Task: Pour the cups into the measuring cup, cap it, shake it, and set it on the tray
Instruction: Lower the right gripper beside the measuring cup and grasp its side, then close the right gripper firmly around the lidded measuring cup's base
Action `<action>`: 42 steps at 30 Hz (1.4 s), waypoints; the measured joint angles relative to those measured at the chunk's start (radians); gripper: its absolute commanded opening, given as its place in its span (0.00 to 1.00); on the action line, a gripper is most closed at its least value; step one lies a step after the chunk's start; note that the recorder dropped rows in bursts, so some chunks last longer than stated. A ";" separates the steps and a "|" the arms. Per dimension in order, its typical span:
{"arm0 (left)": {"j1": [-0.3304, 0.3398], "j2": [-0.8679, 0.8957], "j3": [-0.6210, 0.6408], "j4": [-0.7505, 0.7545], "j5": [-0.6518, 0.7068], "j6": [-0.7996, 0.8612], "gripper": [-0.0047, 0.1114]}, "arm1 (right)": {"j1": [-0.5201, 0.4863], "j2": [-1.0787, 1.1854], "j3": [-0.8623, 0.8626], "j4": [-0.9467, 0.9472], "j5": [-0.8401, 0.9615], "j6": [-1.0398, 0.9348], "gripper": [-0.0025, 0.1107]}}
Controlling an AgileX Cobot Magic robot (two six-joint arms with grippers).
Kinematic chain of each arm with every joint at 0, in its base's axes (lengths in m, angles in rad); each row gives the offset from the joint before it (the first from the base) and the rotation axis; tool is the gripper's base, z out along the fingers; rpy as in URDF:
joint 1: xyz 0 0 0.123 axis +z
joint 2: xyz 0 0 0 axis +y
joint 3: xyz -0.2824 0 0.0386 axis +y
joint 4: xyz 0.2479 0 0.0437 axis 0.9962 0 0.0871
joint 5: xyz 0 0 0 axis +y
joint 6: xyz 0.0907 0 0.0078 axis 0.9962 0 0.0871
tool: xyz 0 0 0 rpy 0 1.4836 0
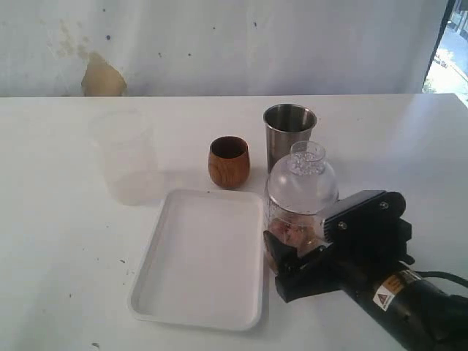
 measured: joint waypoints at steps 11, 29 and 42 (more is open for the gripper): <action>0.000 0.000 0.000 0.000 0.000 0.000 0.04 | 0.000 0.158 -0.114 0.066 -0.081 0.010 0.95; 0.000 0.000 0.000 0.000 0.000 0.000 0.04 | 0.000 0.194 -0.161 0.090 -0.056 0.027 0.95; 0.000 0.000 0.000 0.000 0.000 0.000 0.04 | 0.000 0.209 -0.161 0.103 -0.060 0.055 0.95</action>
